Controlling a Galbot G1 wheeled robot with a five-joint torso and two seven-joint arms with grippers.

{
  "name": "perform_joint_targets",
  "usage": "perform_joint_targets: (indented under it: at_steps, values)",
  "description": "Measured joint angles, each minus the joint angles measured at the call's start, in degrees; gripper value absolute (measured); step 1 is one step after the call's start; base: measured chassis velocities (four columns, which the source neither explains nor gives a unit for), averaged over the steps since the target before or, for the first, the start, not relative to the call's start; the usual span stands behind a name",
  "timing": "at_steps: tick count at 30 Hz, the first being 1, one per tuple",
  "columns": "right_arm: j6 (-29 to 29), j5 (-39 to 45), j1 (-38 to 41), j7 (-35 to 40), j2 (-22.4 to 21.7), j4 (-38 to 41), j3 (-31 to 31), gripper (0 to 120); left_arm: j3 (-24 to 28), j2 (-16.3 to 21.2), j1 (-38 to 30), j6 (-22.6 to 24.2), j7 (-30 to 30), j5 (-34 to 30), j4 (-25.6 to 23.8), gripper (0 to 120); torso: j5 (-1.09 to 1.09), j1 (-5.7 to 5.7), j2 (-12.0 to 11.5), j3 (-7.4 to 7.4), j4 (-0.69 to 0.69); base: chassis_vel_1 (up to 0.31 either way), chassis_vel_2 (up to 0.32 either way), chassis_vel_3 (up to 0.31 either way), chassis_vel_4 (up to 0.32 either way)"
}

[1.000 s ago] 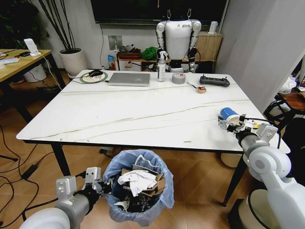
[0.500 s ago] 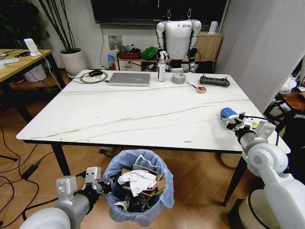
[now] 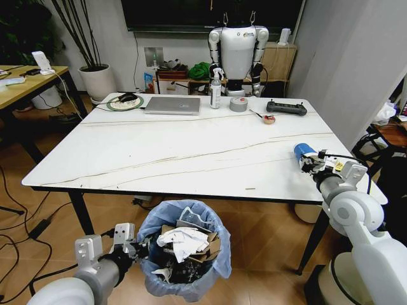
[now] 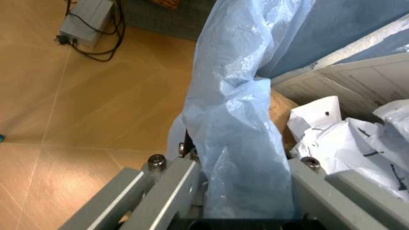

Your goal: Pick up the trash bin and place the trash from the table into it.

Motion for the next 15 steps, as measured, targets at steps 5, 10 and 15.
perform_joint_targets:
  at_steps: [5, 10, 15]
  values:
    - [0.22, -0.26, -0.17, -0.21, -0.04, 0.15, 0.05, 0, 0.07, 0.18, -0.28, 0.00, -0.01, -0.01, 0.00, 2, 0.01, 0.00, 0.00, 0.00, 0.00, 0.000, 0.000, 0.000, 0.000]
    - [1.33, -0.30, -2.08, -3.24, -1.41, 6.69, 1.21, 0, 0.06, 0.16, -0.07, 0.00, -0.03, -0.01, 0.00, 2, -0.01, 0.00, 0.00, 0.00, 0.00, 0.000, 0.000, 0.000, 0.000]
    - [4.87, 1.34, -6.90, -17.81, -4.63, 18.66, 1.42, 0, 0.06, 0.36, -0.31, 0.00, -0.04, -0.17, 0.00, 2, -0.02, 0.00, 0.00, -0.01, -0.01, 0.000, 0.000, 0.000, 0.000]
